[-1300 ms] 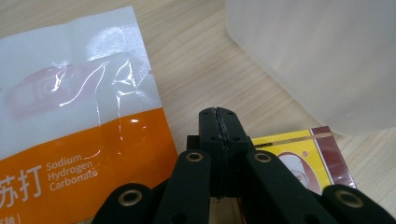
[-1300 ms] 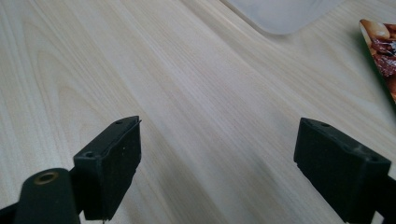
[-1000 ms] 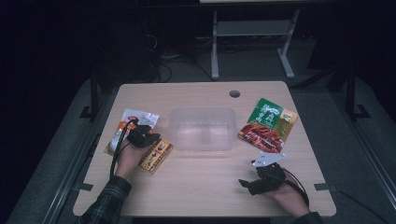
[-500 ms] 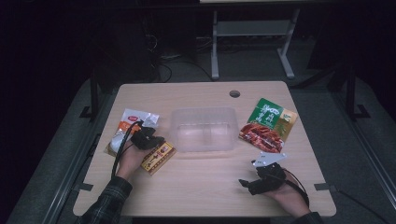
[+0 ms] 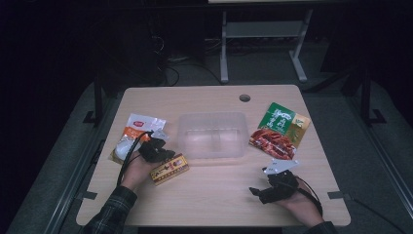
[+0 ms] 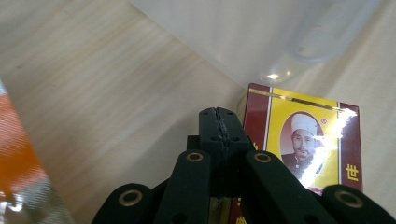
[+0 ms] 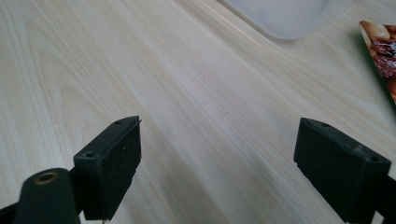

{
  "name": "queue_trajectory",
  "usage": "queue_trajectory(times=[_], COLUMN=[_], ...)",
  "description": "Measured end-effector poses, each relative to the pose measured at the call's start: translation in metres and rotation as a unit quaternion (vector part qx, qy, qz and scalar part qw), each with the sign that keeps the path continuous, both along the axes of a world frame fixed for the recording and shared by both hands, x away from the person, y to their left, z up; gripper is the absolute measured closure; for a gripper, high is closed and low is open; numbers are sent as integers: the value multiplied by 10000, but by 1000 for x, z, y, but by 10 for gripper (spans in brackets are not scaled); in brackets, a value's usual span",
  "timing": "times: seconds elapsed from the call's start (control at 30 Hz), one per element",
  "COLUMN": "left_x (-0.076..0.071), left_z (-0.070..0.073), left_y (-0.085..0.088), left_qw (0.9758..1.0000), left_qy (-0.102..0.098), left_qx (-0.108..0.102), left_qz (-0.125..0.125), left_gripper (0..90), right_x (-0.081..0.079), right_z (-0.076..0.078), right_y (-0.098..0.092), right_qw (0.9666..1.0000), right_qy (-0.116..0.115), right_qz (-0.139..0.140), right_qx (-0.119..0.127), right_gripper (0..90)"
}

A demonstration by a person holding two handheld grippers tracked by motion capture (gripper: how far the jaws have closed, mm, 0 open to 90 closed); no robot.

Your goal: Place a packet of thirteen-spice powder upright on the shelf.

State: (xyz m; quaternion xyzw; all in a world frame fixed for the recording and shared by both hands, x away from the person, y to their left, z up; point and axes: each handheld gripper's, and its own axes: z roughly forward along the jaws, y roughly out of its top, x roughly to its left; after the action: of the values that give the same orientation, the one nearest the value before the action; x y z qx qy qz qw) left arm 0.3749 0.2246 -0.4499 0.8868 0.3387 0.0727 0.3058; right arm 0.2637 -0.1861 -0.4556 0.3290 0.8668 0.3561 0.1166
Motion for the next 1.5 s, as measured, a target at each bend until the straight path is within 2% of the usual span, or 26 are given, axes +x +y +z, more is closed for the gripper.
queue_trajectory(times=[0.2, 0.3, 0.43, 0.53, 0.57, 0.67, 0.7, 0.73, 0.8, 0.83, 0.9, 0.97, 1.0, 1.03, 1.17, 1.23, 1.27, 1.3, 1.4, 1.5], left_x=[-11, -17, -24, -28, -31, -35, -39, -39, -45, -51, -54, -62, -64, -71, -81, -86, -86, -87, -87, -87], left_z=[0, 1, 2, 4, 7, 17, 24, 24, 32, 35, 36, 35, 35, 33, 27, 18, 18, 13, 9, 8], left_y=[-5, -13, -23, -27, -28, -22, -15, -15, -2, 11, 17, 29, 35, 46, 60, 63, 63, 62, 59, 55], left_qw=[9996, 9989, 9973, 9965, 9965, 9969, 9971, 9971, 9972, 9975, 9976, 9978, 9982, 9984, 9988, 9994, 9994, 9997, 9997, 9995], left_qy=[143, 205, 329, 286, 205, 53, -69, -69, -214, -252, -279, -264, -274, -261, -139, 15, 15, 82, 182, 230], left_qx=[-87, -75, -163, -126, -191, -337, -414, -414, -497, -544, -556, -583, -513, -494, -461, -330, -330, -237, -176, -217], left_qz=[-213, -425, -630, -774, -786, -710, -627, -627, -509, -372, -309, -151, -147, -16, 114, 127, 127, 73, 36, -72], left_gripper=[897, 897, 897, 897, 897, 897, 897, 897, 897, 897, 897, 897, 897, 897, 897, 897, 897, 897, 897, 897], right_x=[0, 0, 1, 1, 1, 0, 0, 0, 0, 1, 0, 0, 0, 0, 0, 0, 0, 1, 1, 1], right_z=[0, 0, 0, 0, 0, 0, 1, 1, 0, 0, 1, 0, 0, 1, 0, 0, 0, 0, 0, 0], right_y=[0, 0, 0, 0, 0, -1, -1, -1, -1, -1, 0, 0, 0, 0, 1, 1, 1, 1, 2, 1], right_qw=[10000, 10000, 10000, 10000, 10000, 10000, 10000, 10000, 10000, 10000, 10000, 10000, 10000, 10000, 10000, 10000, 10000, 10000, 10000, 10000], right_qy=[-4, 4, 1, -1, -1, 1, 2, 2, -2, -1, 17, 12, 12, -3, 5, 2, 2, -12, -6, -13], right_qz=[-1, -4, -4, -5, -6, -4, 3, 3, 9, 13, 14, 18, 18, 23, 16, 25, 25, 56, 53, 54], right_qx=[-2, 0, 13, 15, 18, 21, 19, 19, 14, 21, 29, 23, 23, 36, 26, 20, 20, 0, 3, 4], right_gripper=[144, 144, 144, 144, 144, 144, 144, 144, 144, 144, 144, 144, 144, 144, 144, 144, 144, 144, 144, 145])
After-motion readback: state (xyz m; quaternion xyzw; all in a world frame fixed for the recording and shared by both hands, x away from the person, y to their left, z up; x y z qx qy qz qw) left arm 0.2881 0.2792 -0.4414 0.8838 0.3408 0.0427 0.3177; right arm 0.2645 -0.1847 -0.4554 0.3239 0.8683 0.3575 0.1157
